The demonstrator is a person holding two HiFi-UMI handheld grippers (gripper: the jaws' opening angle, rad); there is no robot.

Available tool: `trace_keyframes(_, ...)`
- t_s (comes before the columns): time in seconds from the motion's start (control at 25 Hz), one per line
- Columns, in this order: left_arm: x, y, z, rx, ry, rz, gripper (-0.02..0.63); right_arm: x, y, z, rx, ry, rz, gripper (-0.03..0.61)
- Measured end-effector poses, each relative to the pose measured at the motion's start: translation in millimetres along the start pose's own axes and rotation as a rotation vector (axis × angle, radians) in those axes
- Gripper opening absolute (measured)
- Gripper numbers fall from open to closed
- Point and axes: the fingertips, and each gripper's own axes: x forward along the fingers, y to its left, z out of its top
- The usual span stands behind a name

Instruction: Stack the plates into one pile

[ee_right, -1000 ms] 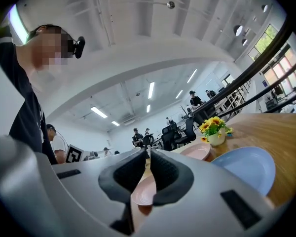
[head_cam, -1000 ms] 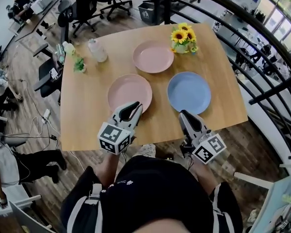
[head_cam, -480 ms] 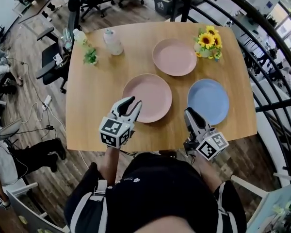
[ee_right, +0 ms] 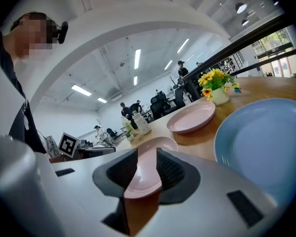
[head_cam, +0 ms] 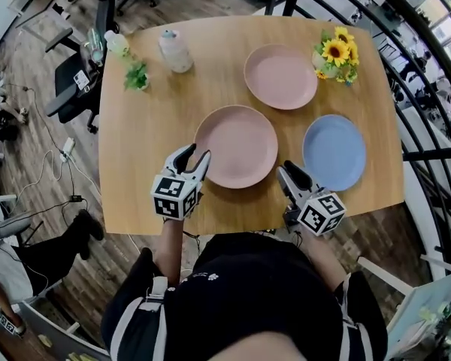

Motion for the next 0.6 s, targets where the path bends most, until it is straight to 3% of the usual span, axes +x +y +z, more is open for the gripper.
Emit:
trace_keyframes(0.08,5.6,11.7,-8.7,-0.012,0.036,0.023,0.161,8.6,-6.5,-8.4,0.003,0.039,-0.019,0.149)
trace_keyframes(0.4,23.1,37.9,-38.8,-0.118,0.127,0.038,0.192,32.1,-27.4,-36.9,0.037,0.143,-0.088,0.166)
trace_keyframes(0.6,29.3,45.6,-50.8,-0.143,0.162,0.036,0.192,39.9,-41.7,-50.2,0.020,0.189,-0.165,0.173)
